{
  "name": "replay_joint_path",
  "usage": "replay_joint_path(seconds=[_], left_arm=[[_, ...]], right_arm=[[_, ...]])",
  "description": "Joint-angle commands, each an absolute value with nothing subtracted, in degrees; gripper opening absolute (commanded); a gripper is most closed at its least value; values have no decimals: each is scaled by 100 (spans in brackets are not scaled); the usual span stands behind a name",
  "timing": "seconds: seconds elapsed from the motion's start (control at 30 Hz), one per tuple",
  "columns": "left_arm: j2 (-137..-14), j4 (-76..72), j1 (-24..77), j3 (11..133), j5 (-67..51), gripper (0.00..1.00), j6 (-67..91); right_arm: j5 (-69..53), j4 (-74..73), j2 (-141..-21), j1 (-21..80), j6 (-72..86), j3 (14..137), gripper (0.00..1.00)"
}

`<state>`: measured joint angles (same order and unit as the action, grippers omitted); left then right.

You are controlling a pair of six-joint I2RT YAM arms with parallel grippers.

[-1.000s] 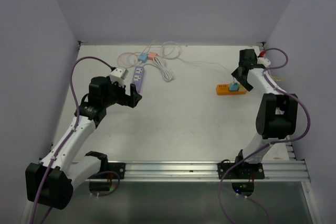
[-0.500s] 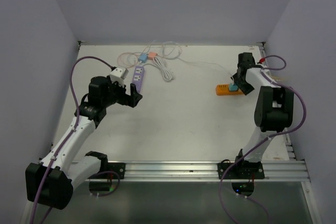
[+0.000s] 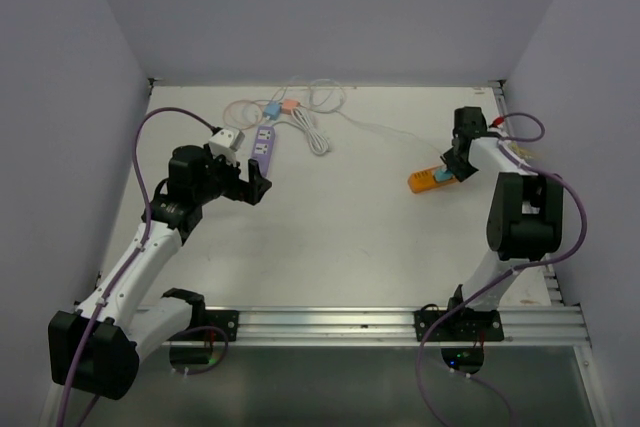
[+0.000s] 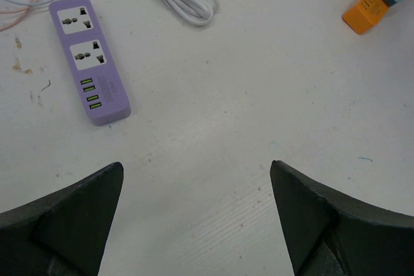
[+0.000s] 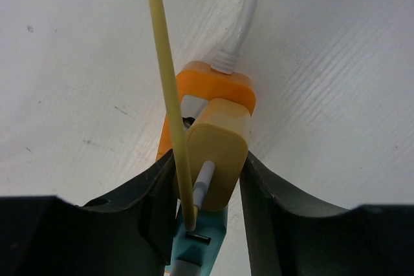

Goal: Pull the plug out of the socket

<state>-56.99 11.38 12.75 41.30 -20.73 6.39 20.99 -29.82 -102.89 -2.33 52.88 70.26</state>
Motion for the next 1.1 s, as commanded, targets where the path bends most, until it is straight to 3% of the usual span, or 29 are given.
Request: replay_joint_path(seconds=[0.0,0.57,1.07], left_arm=[[-5599,896,1230,4122,-2197,99,624],[-5607,932,1230,4122,-2215,100,606],[-5590,967,1230,4078,-2180,100,563]], right_arm=[[1679,-3015,-9967,-80,5274,6566,39],[1881,-3173,-9352,2116,6116,5476,48],[2338,-3506,-9325,3831,7198,5554,47]])
